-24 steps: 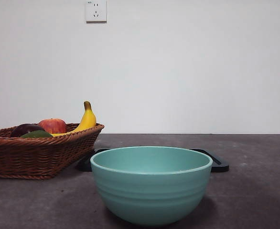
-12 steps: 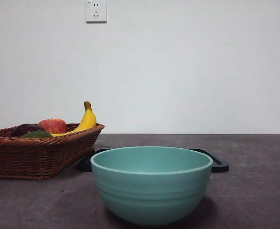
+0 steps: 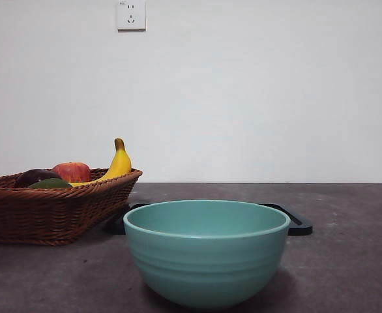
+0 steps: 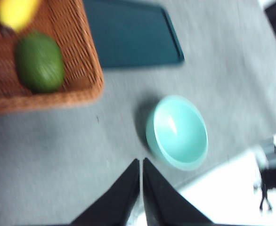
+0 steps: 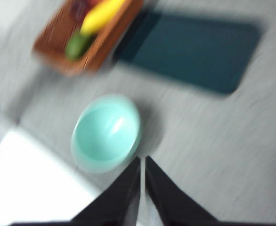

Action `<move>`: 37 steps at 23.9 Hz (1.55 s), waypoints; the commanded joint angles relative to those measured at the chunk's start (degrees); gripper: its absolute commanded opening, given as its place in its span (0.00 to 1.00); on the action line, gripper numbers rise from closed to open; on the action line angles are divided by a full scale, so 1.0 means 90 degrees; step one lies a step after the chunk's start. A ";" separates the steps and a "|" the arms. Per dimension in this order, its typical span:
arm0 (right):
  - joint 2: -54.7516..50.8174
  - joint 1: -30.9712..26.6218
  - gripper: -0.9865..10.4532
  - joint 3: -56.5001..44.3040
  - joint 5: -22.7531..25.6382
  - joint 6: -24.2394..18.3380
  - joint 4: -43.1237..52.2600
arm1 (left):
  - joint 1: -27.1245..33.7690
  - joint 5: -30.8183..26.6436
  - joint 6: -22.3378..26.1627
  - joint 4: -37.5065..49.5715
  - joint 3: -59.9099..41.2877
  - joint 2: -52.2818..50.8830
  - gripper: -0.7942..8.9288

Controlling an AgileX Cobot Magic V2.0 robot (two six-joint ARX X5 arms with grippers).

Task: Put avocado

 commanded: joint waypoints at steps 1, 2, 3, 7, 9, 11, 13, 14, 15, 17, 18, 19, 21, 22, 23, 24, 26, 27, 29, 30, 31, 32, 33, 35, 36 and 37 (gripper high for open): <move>0.0121 0.0401 0.09 0.0114 0.0017 -0.0321 -0.0253 | -0.0146 0.0036 0.0362 -0.0129 0.0124 0.0029 0.09; 0.0136 0.0563 0.09 0.0114 0.0049 -0.0325 -0.0301 | -0.0197 0.0036 0.0386 -0.0163 0.0124 0.0032 0.09; 0.0163 0.0697 0.09 0.0114 0.0046 -0.0342 -0.0304 | -0.0233 0.0036 0.0386 -0.0148 0.0124 0.0029 0.09; 0.0170 0.0860 0.10 0.0114 0.0049 -0.0374 -0.0291 | -0.0255 0.0032 0.0427 -0.0146 0.0124 0.0032 0.15; 0.0170 0.0860 0.17 0.0114 0.0049 -0.0362 -0.0291 | -0.0255 0.0010 0.0425 -0.0143 0.0124 0.0032 0.27; 0.0170 0.0860 0.28 0.0114 0.0049 -0.0362 -0.0291 | -0.0255 -0.0029 0.0425 -0.0134 0.0124 0.0032 0.38; 0.0170 0.0860 0.38 0.0114 0.0051 -0.0359 -0.0284 | -0.0255 -0.0034 0.0415 -0.0117 0.0124 0.0032 0.45; 0.0170 0.0860 0.41 0.0114 0.0051 -0.0359 -0.0272 | -0.0255 -0.0034 0.0367 -0.0097 0.0124 0.0032 0.48; 0.0170 0.0860 0.42 0.0114 0.0051 -0.0352 -0.0255 | -0.0255 -0.0039 0.0313 -0.0075 0.0124 0.0036 0.51; 0.0170 0.0860 0.43 0.0114 0.0051 -0.0296 -0.0214 | -0.0255 -0.0066 0.0265 -0.0007 0.0124 0.0078 0.53; 0.0170 0.0860 0.43 0.0114 0.0049 -0.0262 -0.0180 | -0.0257 -0.0107 0.0209 0.0053 0.0124 0.0112 0.53; 0.0170 0.0860 0.43 0.0114 0.0049 -0.0245 -0.0146 | -0.0262 -0.0170 0.0134 0.0119 0.0124 0.0153 0.53; 0.0172 0.0860 0.43 0.0114 0.0049 -0.0216 -0.0066 | -0.0274 -0.0289 0.0090 0.0330 0.0126 0.0301 0.53; 0.0172 0.0860 0.43 0.0114 0.0049 -0.0192 -0.0049 | -0.0287 -0.0359 0.0075 0.0430 0.0126 0.0386 0.53; 0.0172 0.0860 0.43 0.0114 0.0049 -0.0192 -0.0041 | -0.0311 -0.0459 0.0053 0.0563 0.0134 0.0512 0.53; 0.0172 0.0860 0.43 0.0114 0.0049 -0.0192 -0.0041 | -0.0340 -0.0559 0.0024 0.0695 0.0148 0.0653 0.53; 0.0172 0.0860 0.43 0.0114 0.0049 -0.0192 -0.0041 | -0.0408 -0.0804 0.0012 0.0901 0.0211 0.0974 0.53; 0.0172 0.0860 0.43 0.0114 0.0049 -0.0192 -0.0041 | -0.0454 -0.0959 0.0012 0.1018 0.0250 0.1168 0.53; 0.0172 0.0860 0.43 0.0114 0.0049 -0.0192 -0.0041 | -0.0563 -0.1294 0.0019 0.1197 0.0355 0.1576 0.53; 0.0172 0.0860 0.43 0.0114 0.0049 -0.0192 -0.0039 | -0.0629 -0.1486 0.0027 0.1280 0.0425 0.1814 0.53; 0.0172 0.0860 0.43 0.0114 0.0049 -0.0192 -0.0039 | -0.0685 -0.1656 0.0046 0.1365 0.0483 0.2016 0.53; 0.0172 0.0860 0.43 0.0114 0.0049 -0.0192 -0.0036 | -0.0753 -0.1865 0.0078 0.1467 0.0554 0.2263 0.53; 0.0172 0.0860 0.43 0.0114 0.0049 -0.0192 -0.0034 | -0.0809 -0.2025 0.0129 0.1540 0.0619 0.2482 0.53; 0.0172 0.0860 0.43 0.0114 0.0049 -0.0192 -0.0024 | -0.0923 -0.2259 0.0199 0.1647 0.0775 0.2956 0.53; 0.0172 0.0860 0.43 0.0114 0.0051 -0.0192 -0.0015 | -0.0976 -0.2378 0.0240 0.1698 0.0855 0.3189 0.53; 0.0172 0.0860 0.43 0.0114 0.0049 -0.0192 -0.0012 | -0.1025 -0.2499 0.0257 0.1744 0.0930 0.3395 0.53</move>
